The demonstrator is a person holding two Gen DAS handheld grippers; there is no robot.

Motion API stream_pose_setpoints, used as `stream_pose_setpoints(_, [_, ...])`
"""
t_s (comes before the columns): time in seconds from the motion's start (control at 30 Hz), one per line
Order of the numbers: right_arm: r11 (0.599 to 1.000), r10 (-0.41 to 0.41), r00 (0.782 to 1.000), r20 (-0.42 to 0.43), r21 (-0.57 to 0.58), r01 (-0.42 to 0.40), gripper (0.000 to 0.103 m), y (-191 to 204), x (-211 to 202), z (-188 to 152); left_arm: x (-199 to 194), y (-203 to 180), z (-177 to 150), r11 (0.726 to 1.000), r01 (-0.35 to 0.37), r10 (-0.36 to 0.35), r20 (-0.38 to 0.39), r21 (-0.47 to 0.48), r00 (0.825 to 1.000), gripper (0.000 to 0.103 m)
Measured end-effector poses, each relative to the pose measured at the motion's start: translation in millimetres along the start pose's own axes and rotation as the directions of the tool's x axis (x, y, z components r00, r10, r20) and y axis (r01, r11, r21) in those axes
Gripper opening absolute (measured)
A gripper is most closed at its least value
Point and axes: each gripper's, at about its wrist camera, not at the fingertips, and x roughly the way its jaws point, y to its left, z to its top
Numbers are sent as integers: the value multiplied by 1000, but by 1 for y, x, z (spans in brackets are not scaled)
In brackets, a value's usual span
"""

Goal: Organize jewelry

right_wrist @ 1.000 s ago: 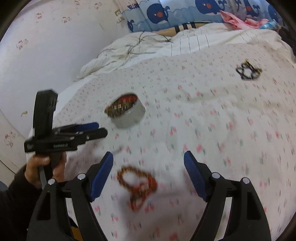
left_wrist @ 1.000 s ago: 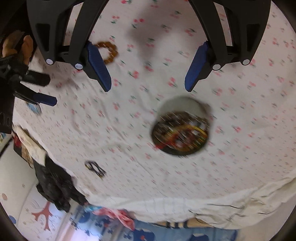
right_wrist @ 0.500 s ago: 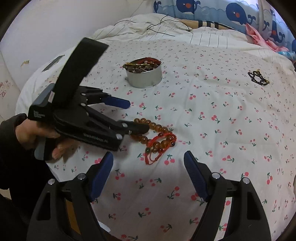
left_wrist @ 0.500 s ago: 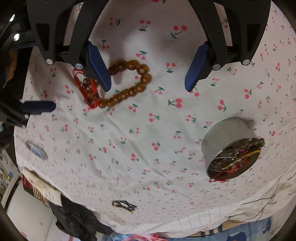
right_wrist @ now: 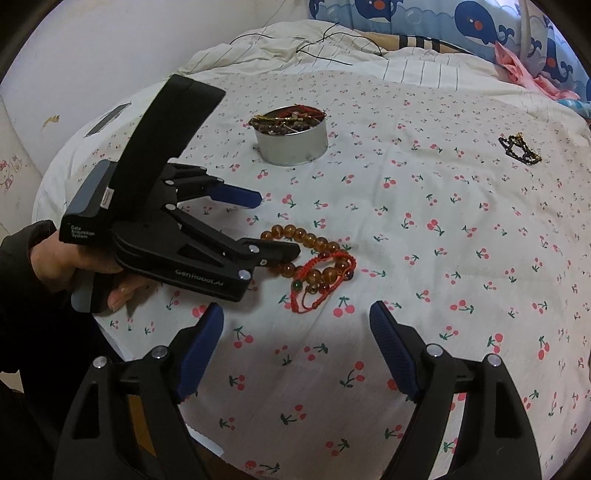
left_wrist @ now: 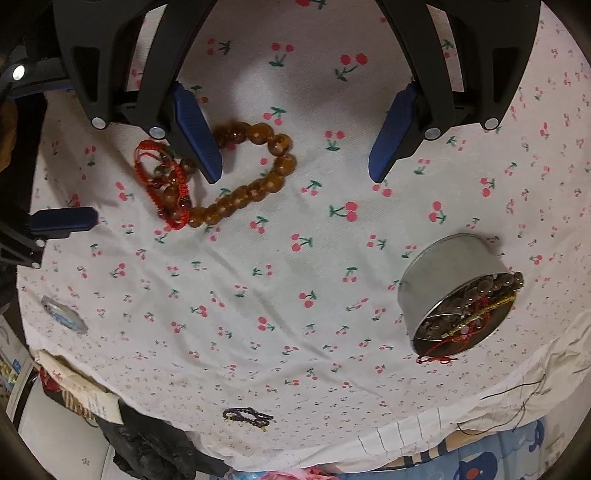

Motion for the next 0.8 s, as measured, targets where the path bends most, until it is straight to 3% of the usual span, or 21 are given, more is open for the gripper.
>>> stream_pose_setpoints(0.2, [1000, -1, 1000, -2, 3, 1, 78, -1, 1, -1, 1, 2, -3, 997, -68, 68, -4, 26, 998, 78])
stream_pose_setpoints(0.7, [1000, 1, 1000, -5, 7, -1, 81, -1, 2, -1, -1, 3, -4, 994, -97, 97, 2, 41, 995, 78])
stream_pose_setpoints(0.8, [1000, 1, 1000, -3, 9, -1, 81, -1, 2, -1, -1, 3, -4, 987, -149, 149, 5, 58, 989, 78])
